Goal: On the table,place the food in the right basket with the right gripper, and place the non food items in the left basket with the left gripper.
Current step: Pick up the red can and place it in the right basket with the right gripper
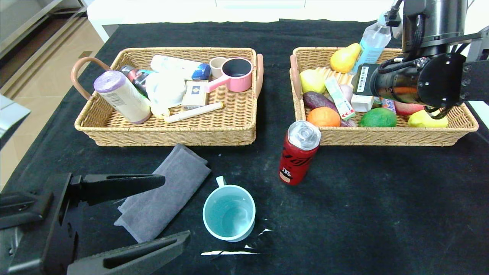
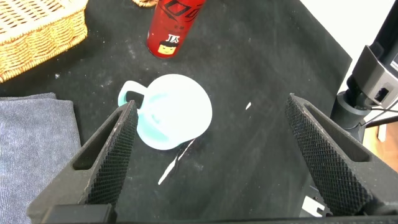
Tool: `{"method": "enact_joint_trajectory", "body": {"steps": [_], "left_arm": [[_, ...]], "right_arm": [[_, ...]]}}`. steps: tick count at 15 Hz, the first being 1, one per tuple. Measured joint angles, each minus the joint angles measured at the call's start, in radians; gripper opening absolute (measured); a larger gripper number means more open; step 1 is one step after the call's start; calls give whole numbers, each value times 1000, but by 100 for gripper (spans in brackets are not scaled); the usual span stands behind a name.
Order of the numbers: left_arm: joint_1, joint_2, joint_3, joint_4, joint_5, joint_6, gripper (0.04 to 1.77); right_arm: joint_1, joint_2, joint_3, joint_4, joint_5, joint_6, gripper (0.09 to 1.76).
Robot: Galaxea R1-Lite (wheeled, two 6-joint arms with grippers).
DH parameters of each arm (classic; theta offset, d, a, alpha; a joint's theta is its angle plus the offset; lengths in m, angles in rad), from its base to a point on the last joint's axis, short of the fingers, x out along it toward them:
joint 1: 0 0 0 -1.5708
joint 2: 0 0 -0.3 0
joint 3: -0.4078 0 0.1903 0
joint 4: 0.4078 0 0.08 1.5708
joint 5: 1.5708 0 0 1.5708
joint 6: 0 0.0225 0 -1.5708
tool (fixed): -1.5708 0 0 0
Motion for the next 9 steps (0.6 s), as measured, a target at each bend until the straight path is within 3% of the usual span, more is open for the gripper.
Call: {"method": "enact_joint_trajectory", "body": {"steps": [6,9], "left_arm": [[0,0,1,0,0,1,172],[0,0,0,0,1,2,172]], "right_arm": [[13,-14,20,5,6,2,147],[22,-53,84,1,27,3,155]]}}
